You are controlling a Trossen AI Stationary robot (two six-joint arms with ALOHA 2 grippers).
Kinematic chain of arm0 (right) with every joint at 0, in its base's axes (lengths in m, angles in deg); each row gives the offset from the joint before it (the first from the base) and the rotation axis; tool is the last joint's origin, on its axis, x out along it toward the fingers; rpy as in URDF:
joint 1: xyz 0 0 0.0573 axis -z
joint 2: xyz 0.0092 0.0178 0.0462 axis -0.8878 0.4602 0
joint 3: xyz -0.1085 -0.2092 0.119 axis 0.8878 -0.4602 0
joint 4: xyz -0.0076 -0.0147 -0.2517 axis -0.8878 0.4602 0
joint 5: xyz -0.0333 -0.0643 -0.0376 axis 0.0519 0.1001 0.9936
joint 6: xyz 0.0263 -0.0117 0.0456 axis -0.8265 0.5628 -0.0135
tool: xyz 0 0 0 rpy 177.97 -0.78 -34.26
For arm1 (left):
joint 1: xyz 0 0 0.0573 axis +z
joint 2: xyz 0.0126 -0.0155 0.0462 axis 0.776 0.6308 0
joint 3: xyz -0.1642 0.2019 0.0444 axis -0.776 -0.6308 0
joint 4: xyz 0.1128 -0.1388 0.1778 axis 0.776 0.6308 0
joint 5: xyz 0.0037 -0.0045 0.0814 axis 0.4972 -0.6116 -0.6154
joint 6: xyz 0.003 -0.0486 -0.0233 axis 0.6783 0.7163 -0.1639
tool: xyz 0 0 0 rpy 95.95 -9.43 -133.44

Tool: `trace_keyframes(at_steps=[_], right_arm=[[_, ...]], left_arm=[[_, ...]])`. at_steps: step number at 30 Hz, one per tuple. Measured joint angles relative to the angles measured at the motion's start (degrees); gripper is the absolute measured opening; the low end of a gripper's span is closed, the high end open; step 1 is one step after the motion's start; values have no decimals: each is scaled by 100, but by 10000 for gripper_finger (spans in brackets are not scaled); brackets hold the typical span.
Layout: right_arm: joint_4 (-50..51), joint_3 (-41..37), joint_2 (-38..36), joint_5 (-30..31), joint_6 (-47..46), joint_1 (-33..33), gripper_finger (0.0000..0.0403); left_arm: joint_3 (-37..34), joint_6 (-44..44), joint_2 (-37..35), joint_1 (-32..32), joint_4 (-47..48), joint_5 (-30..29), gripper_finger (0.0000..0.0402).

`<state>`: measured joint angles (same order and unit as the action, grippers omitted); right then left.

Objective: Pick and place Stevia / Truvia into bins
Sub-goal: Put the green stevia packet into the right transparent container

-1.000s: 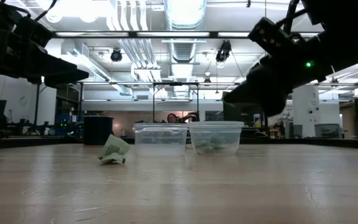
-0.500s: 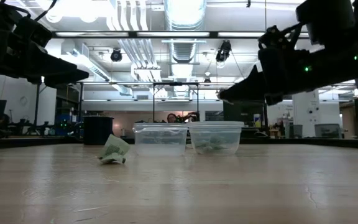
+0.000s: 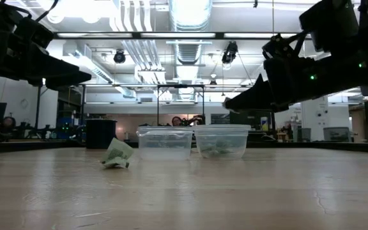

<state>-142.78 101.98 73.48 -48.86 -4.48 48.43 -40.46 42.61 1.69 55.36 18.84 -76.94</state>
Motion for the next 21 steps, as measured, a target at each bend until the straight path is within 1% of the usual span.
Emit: trace_keyframes(at_steps=[8,15,19,21], right_arm=[[3,168,232,24,306,59,12],[3,361,152,17,587,285,13],[57,442,146,-348,584,354,13],[61,465,146,-434,522,344,13]], left_arm=[[0,-1,0,1,0,1,240],[0,0,0,0,0,2,240],[0,-1,0,0,0,1,240],[0,0,0,0,0,0,240]])
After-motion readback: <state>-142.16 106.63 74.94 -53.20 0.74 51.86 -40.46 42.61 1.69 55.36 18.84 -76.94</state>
